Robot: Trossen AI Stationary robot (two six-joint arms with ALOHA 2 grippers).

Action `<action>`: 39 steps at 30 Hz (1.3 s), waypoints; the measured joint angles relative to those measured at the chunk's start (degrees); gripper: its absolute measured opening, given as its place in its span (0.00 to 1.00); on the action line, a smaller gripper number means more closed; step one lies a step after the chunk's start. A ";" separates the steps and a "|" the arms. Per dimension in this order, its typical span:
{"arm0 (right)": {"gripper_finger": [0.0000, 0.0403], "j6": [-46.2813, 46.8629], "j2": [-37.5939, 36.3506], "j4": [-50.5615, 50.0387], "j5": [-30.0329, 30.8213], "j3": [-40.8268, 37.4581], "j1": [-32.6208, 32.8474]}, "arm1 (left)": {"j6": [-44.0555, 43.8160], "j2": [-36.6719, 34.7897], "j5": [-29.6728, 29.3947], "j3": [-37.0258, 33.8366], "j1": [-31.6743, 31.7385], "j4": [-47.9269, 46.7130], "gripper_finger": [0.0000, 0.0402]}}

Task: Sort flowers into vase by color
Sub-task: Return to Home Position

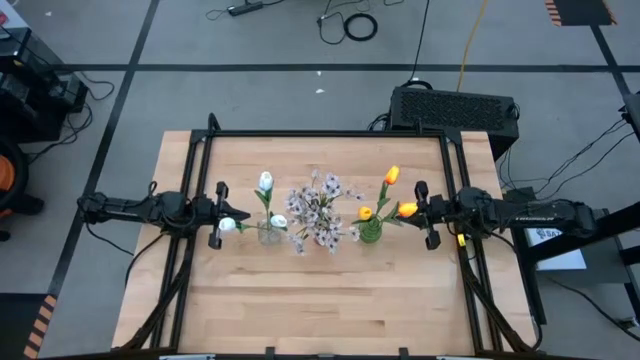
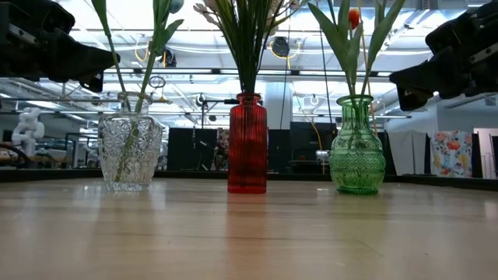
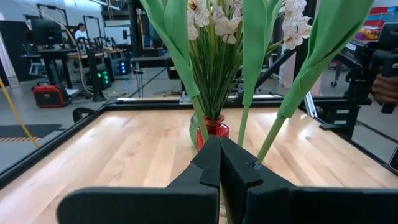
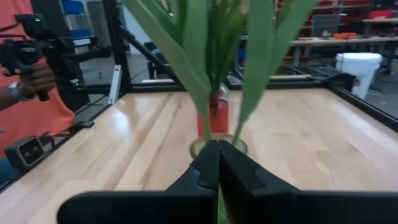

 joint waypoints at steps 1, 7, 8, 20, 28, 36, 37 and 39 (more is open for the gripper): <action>0.00 0.05 -0.92 -1.19 -0.03 0.00 -0.46 | -0.05 0.00 0.00 0.00 0.00 -0.02 0.00; 0.00 0.29 -5.96 -4.08 0.22 0.00 -1.76 | -0.10 0.00 -0.01 -0.02 0.00 -0.07 0.00; 0.00 0.48 -6.69 -4.10 0.56 0.00 -1.85 | -0.10 0.00 -0.02 -0.02 0.00 -0.08 0.00; 0.00 3.50 -8.91 -6.90 14.62 0.00 3.53 | -0.08 0.00 -0.40 -0.04 0.00 -0.11 0.00; 0.00 1.77 -10.73 -7.14 16.82 0.00 6.54 | 0.20 0.00 -0.50 -0.07 0.00 -0.11 0.00; 0.00 0.81 -13.99 -9.16 16.67 0.04 6.71 | 0.13 -0.01 -0.67 -0.07 0.00 -0.12 0.00; 0.00 0.97 -13.99 -9.15 16.60 0.04 6.78 | 0.16 0.00 -0.69 -0.07 0.00 -0.11 0.00; 0.00 1.13 -14.09 -9.15 16.37 0.04 6.88 | 0.37 0.00 -0.81 -0.07 0.00 -0.13 0.00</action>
